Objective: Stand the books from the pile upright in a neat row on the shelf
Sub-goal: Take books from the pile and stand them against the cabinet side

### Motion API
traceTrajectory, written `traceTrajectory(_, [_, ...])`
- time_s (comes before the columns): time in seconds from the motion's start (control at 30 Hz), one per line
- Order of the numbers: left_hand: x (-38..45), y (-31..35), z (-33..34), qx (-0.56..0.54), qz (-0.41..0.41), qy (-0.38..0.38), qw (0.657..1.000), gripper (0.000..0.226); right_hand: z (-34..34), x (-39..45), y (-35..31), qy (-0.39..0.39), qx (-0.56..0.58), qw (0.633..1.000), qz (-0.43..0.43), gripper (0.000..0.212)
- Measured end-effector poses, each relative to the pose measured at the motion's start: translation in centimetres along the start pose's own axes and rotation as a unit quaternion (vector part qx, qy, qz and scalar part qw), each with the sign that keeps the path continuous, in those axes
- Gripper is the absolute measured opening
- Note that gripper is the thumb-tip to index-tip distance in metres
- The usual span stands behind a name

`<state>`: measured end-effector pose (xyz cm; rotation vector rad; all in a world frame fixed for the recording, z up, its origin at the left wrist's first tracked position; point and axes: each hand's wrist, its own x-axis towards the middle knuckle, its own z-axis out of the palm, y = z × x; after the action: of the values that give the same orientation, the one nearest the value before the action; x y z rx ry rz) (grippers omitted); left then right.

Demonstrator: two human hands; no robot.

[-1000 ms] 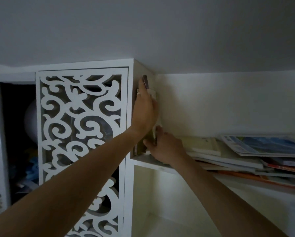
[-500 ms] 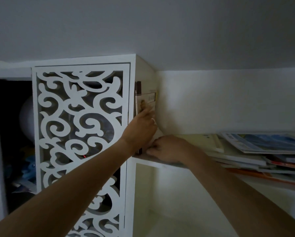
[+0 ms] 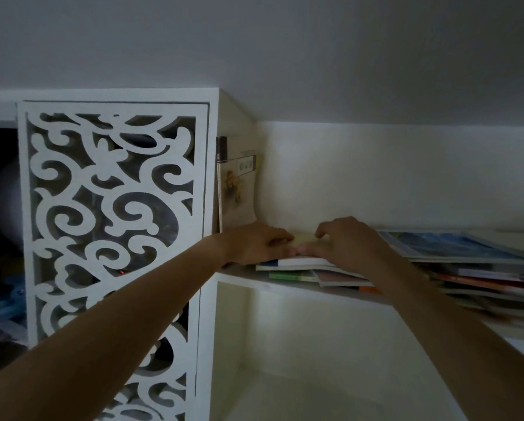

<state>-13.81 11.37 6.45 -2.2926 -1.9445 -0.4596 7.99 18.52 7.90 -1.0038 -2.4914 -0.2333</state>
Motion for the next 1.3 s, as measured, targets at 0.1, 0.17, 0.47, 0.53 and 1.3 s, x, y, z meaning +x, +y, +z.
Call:
traceTrajectory(0.1, [0.0,0.0,-0.3,0.037,0.029,0.026,0.999,0.056,0.8,-0.4,0.0,0.098,-0.045,0.994,-0.002,0.081])
traceTrajectory(0.17, [-0.2,0.6,-0.6,0.07,0.049,0.04,0.996,0.046,1.0,-0.5,-0.2,0.156,-0.024,0.987,0.007,0.074])
traceTrajectory(0.47, [0.2,0.8,-0.1,0.002,-0.137,0.309,0.941,0.027,1.1,-0.4,-0.9,0.268,0.34,0.898,0.079,0.064])
traceTrajectory(0.53, [1.0,1.2,0.0,-0.006,-0.211,0.36,0.909,0.022,1.5,-0.2,-1.7,0.233,0.361,0.898,0.091,0.066])
traceTrajectory(1.3, [-0.8,-0.7,4.8,0.052,0.037,0.587,0.807,0.077,2.7,6.2,-8.6,-0.12,0.545,0.826,-0.077,0.068])
